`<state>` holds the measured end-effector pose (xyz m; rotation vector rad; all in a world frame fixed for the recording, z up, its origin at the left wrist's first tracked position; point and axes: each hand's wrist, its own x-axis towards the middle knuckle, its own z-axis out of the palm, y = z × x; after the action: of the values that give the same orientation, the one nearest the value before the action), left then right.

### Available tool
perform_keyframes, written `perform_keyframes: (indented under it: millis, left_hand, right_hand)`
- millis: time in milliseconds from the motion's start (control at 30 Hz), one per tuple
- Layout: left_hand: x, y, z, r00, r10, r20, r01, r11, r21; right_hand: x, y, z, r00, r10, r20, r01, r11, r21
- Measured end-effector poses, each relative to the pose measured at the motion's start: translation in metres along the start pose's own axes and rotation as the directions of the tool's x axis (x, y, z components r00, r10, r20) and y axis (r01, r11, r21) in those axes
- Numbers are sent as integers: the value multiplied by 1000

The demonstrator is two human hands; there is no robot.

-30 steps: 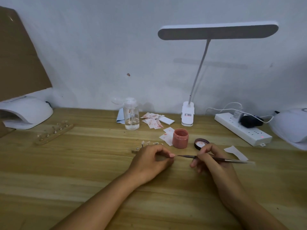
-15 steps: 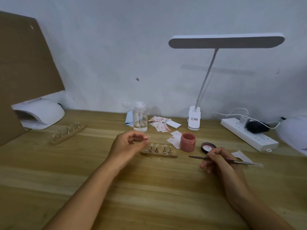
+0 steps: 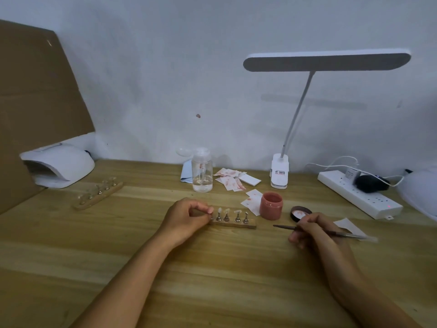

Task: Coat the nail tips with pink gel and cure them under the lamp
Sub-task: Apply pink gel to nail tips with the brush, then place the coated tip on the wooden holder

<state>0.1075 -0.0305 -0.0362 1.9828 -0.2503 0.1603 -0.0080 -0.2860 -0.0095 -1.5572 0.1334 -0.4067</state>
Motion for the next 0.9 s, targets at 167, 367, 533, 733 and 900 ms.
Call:
perform_keyframes:
  millis: [167,367,533,733,900]
  left_hand:
    - [2,-6,0,999,35,-38,-31,995,94]
    - [4,-10,2,1000,6,3,-6,995,95]
    - [2,-9,2,1000,8,6,-9,993,116]
    - [0,-4,2,998,14,59,-18,997,71]
    - [1,0,5,992,4,124,-11,998,61]
  right_hand:
    - [1,-3,5,999,-16,52,15,1000,7]
    - [1,-4,20,995,-70,74,70,998,4]
    - [3,1,18,996,-82,-19,82,996,46]
    - [3,3,17,996,-94,-8,95,995,44]
    - [3,4,15,993,-113,-21,114,992,59]
